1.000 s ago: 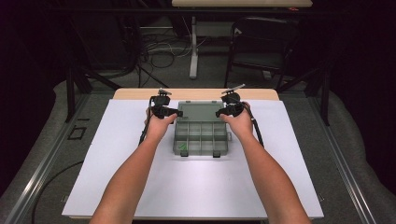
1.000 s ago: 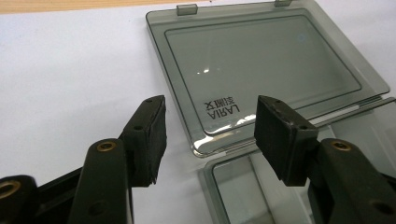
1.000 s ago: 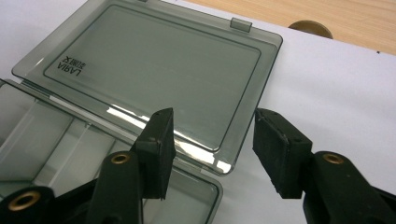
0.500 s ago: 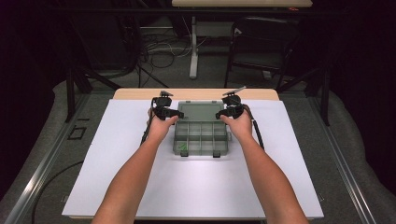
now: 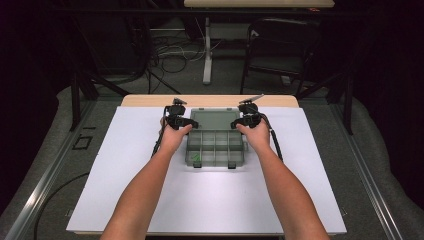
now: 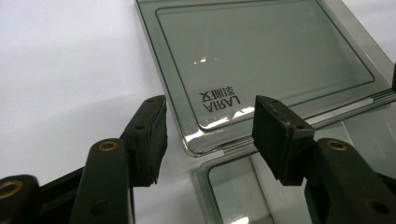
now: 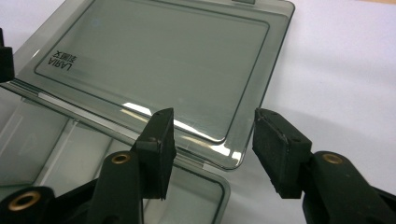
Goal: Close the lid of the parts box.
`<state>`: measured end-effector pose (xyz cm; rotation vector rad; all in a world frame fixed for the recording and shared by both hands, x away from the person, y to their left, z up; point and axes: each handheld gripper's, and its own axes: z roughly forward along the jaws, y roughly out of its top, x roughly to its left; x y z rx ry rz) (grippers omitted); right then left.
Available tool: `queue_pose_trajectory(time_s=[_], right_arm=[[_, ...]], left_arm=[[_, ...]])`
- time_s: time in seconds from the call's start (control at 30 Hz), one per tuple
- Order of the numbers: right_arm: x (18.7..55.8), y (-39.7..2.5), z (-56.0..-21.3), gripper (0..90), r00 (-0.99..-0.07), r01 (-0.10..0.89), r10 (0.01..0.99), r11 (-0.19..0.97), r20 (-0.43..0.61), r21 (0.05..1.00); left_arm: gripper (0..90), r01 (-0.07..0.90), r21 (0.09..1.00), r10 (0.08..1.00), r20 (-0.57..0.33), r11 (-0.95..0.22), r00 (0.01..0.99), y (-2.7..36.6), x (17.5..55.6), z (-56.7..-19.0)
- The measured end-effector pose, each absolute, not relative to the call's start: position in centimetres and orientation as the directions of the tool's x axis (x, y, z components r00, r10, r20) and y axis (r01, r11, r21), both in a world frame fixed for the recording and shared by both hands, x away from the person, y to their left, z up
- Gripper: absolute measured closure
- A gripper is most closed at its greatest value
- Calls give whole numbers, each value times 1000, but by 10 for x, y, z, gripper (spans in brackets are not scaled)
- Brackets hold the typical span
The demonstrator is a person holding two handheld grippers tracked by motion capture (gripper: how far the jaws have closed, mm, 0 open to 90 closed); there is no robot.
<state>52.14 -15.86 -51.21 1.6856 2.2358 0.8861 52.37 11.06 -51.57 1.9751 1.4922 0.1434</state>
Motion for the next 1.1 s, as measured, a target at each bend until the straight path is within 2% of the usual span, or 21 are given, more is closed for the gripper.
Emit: queue_pose_trajectory(time_s=[0.27, 0.53, 1.1], right_arm=[[522, -157, -513, 519, -327, 804, 918, 145, 224, 577], [523, -158, -514, 519, -316, 798, 928, 149, 196, 584], [529, -163, -523, 483, -306, 821, 921, 128, 240, 557]], left_arm=[[495, 828, 538, 890, -287, -157, 354, 108, 524, -519], [504, 827, 537, 896, -270, -165, 353, 106, 524, -521], [508, 828, 537, 892, -278, -163, 356, 107, 525, -521]])
